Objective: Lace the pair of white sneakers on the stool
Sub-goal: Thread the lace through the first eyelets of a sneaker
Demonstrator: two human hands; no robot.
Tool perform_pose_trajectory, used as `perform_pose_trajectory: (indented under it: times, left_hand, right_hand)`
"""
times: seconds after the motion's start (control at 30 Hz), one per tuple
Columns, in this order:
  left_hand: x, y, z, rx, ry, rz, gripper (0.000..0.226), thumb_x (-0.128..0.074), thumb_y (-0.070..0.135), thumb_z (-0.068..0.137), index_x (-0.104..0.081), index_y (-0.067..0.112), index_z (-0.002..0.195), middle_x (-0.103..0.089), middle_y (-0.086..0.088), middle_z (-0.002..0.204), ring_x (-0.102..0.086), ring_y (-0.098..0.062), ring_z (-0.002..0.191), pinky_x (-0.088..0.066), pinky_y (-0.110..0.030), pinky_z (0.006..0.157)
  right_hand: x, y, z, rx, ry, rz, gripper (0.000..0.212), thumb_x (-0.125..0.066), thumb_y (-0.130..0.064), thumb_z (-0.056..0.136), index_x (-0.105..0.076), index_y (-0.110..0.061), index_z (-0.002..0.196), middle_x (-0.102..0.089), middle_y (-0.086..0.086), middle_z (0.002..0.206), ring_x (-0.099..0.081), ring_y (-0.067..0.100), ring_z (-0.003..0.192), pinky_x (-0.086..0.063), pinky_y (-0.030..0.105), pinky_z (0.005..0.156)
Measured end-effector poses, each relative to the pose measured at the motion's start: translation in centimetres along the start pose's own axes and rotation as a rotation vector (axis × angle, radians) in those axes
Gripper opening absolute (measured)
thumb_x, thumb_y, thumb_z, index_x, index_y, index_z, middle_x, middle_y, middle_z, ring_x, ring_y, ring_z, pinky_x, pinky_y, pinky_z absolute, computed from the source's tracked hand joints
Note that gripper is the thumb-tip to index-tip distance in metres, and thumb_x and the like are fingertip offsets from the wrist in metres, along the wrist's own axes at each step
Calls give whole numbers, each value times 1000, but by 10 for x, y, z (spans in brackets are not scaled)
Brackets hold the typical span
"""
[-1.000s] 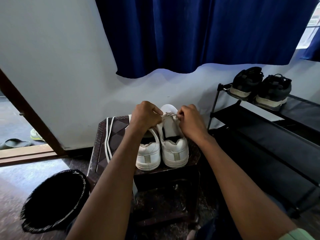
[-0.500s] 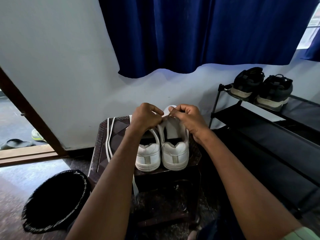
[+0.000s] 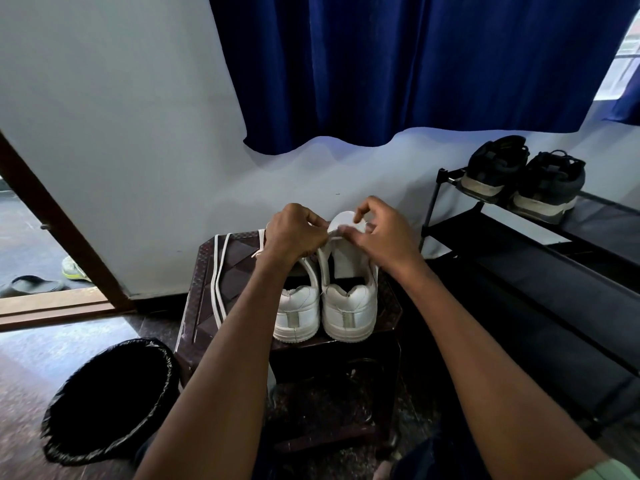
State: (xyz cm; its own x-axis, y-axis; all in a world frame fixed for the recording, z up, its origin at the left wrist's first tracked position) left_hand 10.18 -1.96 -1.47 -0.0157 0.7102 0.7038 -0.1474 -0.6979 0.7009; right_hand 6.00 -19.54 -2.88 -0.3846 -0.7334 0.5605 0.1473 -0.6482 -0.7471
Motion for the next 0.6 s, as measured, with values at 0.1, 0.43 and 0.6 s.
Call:
perform_pose_trajectory:
  times: [0.1, 0.43, 0.6]
  left_hand:
    - [1, 2, -2, 9, 12, -7, 8, -78, 24, 76, -80, 29, 82, -76, 5, 84, -72, -27, 88, -53, -28, 70]
    - [7, -1, -3, 46, 45, -44, 15, -73, 19, 75, -63, 31, 72, -76, -1, 89, -71, -24, 89, -57, -33, 83]
    - [8, 0, -5, 56, 32, -55, 11, -72, 19, 78, -69, 29, 81, -73, 3, 89, -69, -21, 92, -49, -26, 76]
  right_hand:
    - [-8, -2, 1, 96, -43, -256, 22, -82, -53, 77, -76, -33, 83, -67, -11, 67, -61, 9, 64, -48, 29, 61]
    - [-2, -8, 0, -192, 2, 796, 25, -56, -16, 104, -53, -19, 79, -55, -3, 71, -46, 8, 60, -37, 27, 60]
    - [-16, -12, -4, 140, -54, -167, 21, -76, -47, 85, -72, -29, 96, -61, -9, 60, -56, 2, 58, -45, 27, 56]
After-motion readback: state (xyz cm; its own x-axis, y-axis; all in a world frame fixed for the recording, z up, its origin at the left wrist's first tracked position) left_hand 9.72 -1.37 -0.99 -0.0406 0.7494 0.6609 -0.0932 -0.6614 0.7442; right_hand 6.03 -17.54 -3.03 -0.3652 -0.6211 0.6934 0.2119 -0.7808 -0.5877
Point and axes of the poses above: each hand's wrist, its own z-axis towards the middle knuckle, its own x-axis out of the back of the hand, y = z × x, the point moved 4 cm from there along z, towards the middle knuckle
